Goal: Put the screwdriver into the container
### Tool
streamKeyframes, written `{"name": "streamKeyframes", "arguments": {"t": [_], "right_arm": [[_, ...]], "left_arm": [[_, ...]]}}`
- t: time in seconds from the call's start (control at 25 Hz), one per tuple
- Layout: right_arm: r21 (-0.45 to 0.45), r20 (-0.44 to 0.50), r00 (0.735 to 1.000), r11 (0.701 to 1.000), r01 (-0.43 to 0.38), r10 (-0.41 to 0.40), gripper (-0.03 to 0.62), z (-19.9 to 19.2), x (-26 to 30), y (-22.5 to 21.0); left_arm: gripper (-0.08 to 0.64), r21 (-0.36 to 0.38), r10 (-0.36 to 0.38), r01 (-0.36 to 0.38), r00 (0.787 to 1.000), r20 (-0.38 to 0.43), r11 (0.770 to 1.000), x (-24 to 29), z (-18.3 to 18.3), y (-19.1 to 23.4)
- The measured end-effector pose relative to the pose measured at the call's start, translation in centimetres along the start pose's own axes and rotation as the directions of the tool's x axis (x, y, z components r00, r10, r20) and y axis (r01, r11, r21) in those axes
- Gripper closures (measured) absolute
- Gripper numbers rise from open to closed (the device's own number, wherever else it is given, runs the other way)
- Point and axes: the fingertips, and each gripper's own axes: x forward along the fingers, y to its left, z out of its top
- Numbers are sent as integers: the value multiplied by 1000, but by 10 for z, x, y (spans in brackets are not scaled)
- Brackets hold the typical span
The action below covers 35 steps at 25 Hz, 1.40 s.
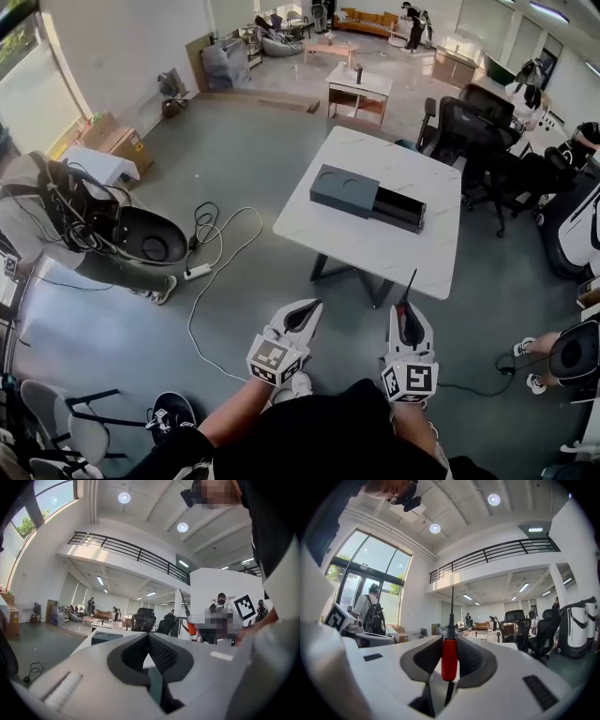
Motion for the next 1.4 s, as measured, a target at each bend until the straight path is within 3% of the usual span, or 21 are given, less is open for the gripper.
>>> {"name": "streamKeyframes", "arguments": {"t": [0.52,0.88,1.4], "right_arm": [[14,-12,1000,1000,15,-14,500,-1,33,-42],[30,-27,1000,1000,1,0,500,-8,70,-98],[106,-27,999,994,-36,40,499,-18,104,-180]], "left_arm": [[552,29,33,-33,999,-15,999,43,11,32],[552,-42,-2,1,1000,-29,999,112,5,15],[552,-42,-19,16,998,-64,999,210,2,-12]]}}
